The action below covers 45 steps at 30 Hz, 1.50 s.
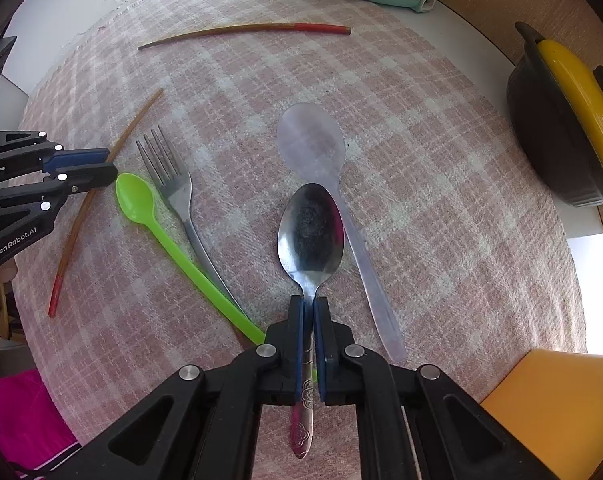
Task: Organize utensils
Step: 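Grasp the metal spoon handle with the right tool while the left tool grasps a chopstick, then carry the metal spoon and chopstick over the yellow container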
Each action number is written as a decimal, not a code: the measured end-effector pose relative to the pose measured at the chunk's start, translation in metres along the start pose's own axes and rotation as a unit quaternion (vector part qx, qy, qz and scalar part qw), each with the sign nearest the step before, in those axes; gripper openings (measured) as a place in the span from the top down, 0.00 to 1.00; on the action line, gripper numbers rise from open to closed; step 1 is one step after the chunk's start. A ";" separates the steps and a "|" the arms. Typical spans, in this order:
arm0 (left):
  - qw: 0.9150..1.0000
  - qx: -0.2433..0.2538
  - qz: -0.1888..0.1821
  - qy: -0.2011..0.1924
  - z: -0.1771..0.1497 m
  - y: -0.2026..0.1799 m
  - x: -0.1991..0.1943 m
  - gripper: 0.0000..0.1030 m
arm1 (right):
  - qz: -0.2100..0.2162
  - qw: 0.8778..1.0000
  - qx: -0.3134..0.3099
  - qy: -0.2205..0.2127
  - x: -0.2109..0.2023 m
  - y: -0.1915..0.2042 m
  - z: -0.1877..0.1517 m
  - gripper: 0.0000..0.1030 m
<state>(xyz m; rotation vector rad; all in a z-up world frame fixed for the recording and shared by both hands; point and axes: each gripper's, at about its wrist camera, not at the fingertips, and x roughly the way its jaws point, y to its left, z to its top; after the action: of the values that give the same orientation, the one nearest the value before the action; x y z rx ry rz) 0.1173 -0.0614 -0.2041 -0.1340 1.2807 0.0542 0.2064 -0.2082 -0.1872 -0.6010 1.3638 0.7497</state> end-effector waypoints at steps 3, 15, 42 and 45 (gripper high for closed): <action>0.999 -0.031 -0.028 -0.007 -0.003 0.011 -0.004 0.97 | 0.011 1.000 0.019 -0.010 -0.001 -0.004 -0.004 0.98; 0.985 -0.108 -0.114 -0.079 -0.014 0.032 -0.053 0.97 | 0.019 0.991 0.087 -0.095 -0.038 -0.021 -0.032 0.98; 0.979 -0.051 -0.138 -0.141 0.006 0.018 -0.106 0.97 | -0.019 0.956 0.152 -0.250 -0.122 -0.010 -0.048 0.98; 0.976 -0.046 -0.148 -0.154 0.014 0.013 -0.117 0.97 | -0.022 0.951 0.154 -0.268 -0.139 -0.010 -0.050 0.98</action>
<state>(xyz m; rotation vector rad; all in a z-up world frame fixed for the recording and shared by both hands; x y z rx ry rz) 0.0958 -0.0431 -0.0894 -0.3815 0.9377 -0.1188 0.1759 -0.2695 -0.0565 -0.1569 0.9287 0.5900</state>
